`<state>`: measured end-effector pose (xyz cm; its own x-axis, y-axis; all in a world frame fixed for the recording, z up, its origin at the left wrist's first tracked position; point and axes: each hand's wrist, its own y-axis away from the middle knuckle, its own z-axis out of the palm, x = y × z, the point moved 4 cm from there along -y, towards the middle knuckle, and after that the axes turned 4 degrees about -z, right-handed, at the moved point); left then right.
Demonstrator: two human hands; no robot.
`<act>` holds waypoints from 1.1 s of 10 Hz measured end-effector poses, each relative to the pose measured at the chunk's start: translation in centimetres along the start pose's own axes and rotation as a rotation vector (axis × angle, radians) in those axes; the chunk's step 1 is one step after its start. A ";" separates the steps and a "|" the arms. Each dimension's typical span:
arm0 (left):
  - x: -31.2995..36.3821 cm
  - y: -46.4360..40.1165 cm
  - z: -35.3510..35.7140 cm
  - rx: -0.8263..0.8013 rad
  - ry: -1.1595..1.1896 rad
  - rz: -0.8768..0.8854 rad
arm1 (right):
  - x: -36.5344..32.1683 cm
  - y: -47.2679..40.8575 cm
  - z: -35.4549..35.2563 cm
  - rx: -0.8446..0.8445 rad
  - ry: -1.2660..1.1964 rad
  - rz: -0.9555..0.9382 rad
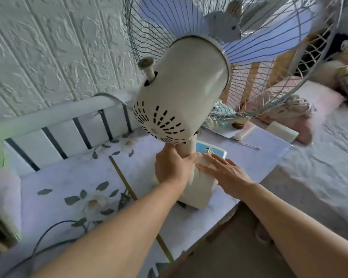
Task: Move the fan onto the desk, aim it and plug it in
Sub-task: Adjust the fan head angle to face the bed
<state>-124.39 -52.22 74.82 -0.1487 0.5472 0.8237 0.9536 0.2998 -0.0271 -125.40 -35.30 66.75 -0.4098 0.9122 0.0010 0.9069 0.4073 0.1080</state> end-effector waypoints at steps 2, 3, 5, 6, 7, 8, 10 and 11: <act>-0.5 -0.1 -1.8 -0.306 -0.150 0.040 | -3.4 1.7 -3.8 0.046 -0.267 0.242; -1.1 -0.2 -3.5 -0.356 -0.129 0.021 | -5.5 2.5 -6.2 0.148 -0.463 0.343; -0.3 -1.6 -9.0 -0.386 -0.038 0.030 | -8.9 4.1 -11.3 0.271 -0.740 0.606; 0.8 -2.5 -11.3 -0.460 0.004 0.063 | -10.6 4.9 -13.9 0.403 -0.981 0.721; 1.9 -3.3 -12.9 -0.515 -0.055 0.165 | -12.4 5.6 -16.4 0.565 -1.170 0.791; 2.3 -3.7 -14.1 -0.583 0.033 0.153 | -13.8 6.1 -17.8 0.694 -1.270 0.858; 2.5 -4.6 -15.2 -0.647 0.116 0.145 | -17.1 4.9 -21.7 0.877 -1.338 0.899; 2.9 -5.2 -15.1 -0.669 0.126 0.156 | -17.2 3.9 -22.3 0.888 -1.216 1.016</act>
<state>-125.82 -64.00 85.97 -0.0035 0.4380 0.8990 0.9238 -0.3429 0.1707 -117.00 -50.40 89.30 0.1980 0.1494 -0.9687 0.6751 -0.7374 0.0243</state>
